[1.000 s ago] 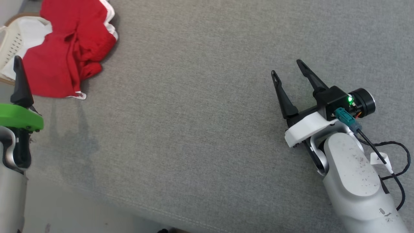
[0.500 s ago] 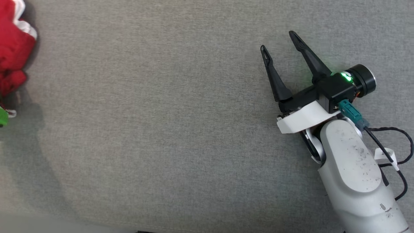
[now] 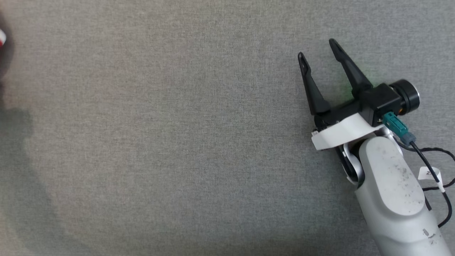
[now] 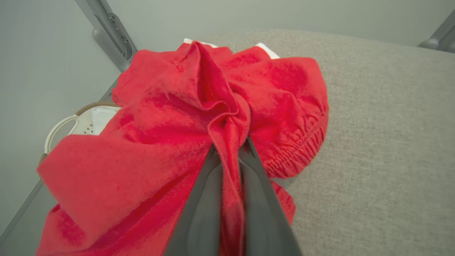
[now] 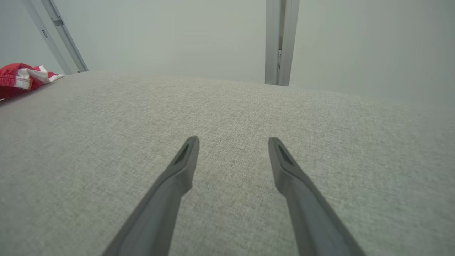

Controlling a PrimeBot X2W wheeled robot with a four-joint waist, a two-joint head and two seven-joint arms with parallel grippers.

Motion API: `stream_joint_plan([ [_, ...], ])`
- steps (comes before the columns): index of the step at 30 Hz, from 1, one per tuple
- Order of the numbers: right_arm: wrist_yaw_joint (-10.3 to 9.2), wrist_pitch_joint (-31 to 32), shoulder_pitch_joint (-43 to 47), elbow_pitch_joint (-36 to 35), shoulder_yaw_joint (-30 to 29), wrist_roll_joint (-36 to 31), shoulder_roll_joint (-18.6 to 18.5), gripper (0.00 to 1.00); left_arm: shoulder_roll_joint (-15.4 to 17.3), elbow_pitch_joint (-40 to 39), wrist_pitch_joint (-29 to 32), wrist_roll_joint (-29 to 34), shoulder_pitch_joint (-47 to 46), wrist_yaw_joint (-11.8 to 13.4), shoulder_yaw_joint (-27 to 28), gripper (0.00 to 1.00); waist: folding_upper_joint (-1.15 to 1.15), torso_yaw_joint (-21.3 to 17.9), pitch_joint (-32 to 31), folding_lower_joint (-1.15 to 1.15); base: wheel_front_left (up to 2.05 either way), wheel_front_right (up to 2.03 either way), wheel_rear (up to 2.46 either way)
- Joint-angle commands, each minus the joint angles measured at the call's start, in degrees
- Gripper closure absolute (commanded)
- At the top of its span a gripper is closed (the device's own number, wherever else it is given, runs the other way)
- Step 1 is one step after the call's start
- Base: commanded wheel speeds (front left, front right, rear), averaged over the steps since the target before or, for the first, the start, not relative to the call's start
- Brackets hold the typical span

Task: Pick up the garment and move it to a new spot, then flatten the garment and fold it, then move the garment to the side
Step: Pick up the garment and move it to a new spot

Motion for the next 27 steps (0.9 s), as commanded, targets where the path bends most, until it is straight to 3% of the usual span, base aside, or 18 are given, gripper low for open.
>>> stream_joint_plan([
  [1,-0.11,0.1,2.1,1.0,-0.2,0.6,-0.5,0.00,1.1,-1.5,-0.7,1.1,-2.0,0.2,-0.1,1.00,0.00,0.0,-3.4,0.00,0.00,0.00,0.00],
  [6,-0.11,0.1,3.7,1.1,-0.6,2.9,-0.4,0.00,1.5,-10.4,-0.9,8.0,-5.4,0.2,4.2,1.00,0.00,-1.2,-8.0,0.00,0.00,0.00,0.00],
  [13,-0.11,0.1,7.5,1.2,-0.7,6.0,-0.4,0.00,-4.3,-26.7,-0.9,16.5,-2.0,0.2,7.6,1.00,0.00,-5.2,-13.5,0.00,0.00,0.00,0.00],
  [19,-0.11,0.1,9.9,0.5,-0.4,7.6,-0.4,0.00,-11.0,-35.3,-0.9,18.9,2.1,0.2,1.8,1.00,0.00,-10.0,-15.4,0.00,0.00,0.00,0.00],
  [21,-0.11,0.1,10.6,0.4,-0.4,8.0,-0.4,0.00,-14.3,-37.1,-0.9,17.2,3.6,0.2,-0.4,1.00,0.00,-11.7,-15.6,0.00,0.00,0.00,0.00],
  [27,-0.11,0.1,11.8,0.2,0.3,9.1,-0.4,0.00,-20.1,-36.3,-0.9,18.6,7.5,0.2,-7.0,1.00,0.00,-16.0,-15.6,0.00,0.00,0.00,0.00],
])
